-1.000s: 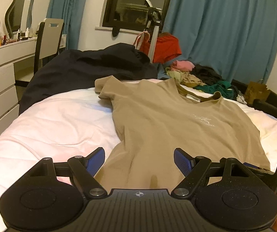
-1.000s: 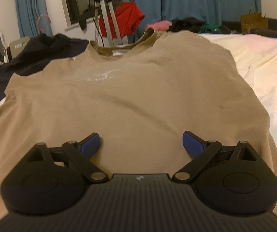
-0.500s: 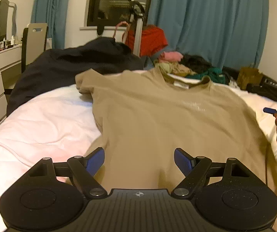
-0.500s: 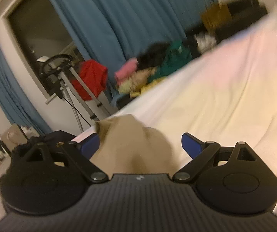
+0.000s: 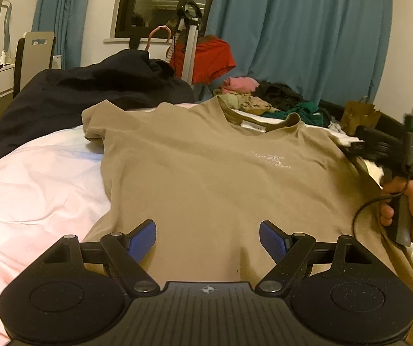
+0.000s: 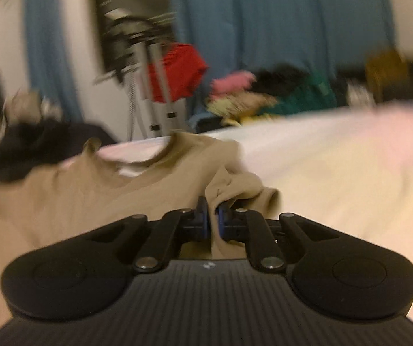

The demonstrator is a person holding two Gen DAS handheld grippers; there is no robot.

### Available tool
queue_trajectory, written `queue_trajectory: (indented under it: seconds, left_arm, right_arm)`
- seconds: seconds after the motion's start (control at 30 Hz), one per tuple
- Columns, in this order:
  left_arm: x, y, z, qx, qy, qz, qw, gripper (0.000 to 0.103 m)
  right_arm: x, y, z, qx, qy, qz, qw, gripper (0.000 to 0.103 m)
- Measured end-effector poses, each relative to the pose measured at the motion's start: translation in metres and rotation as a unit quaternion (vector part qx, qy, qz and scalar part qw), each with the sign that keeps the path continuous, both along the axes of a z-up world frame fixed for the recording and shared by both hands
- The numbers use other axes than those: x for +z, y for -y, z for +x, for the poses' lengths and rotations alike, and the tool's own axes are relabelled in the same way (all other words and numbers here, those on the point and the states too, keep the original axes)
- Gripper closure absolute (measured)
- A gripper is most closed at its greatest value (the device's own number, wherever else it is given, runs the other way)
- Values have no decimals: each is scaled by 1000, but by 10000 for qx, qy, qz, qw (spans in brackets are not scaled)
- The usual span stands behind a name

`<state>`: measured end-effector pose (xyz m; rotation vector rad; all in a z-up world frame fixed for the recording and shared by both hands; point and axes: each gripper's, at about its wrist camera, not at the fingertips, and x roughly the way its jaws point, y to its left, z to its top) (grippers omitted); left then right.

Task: Fold clothes

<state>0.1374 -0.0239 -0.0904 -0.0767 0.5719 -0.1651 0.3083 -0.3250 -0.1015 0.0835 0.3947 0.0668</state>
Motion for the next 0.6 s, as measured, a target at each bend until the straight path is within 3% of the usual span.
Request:
queue_trajectory:
  seconds: [0.17,0.37,0.43,0.47,0.5,0.6]
  left_arm:
    - [3,-6,-5,-102,44,-209,9997,23]
    - [9,-6,-13,-86,174,-238,9995,23]
    - [11,-6,-14,-79,208,-262,9994,23]
    - [12,-7,-15,-72,217,-273,9994,23]
    - [13,-7,-15,-66,225,-284,9993,23]
    - [14,-7,-16,-60,259,-303,9992,23]
  right_arm:
    - [0,-72,-14,942,149,-1221,9879,93]
    - [-6,-110,-28,1507,-70,-1737,9732,84]
    - [5,-101,-35,1698,12,-1380,9758,61]
    - [12,-94,-40,1779,87,-1103,9778,38]
    - [19,-86,-44,1859,163,-824,9790,21]
    - [41,-60,-52,1747,496,-55,9834,19]
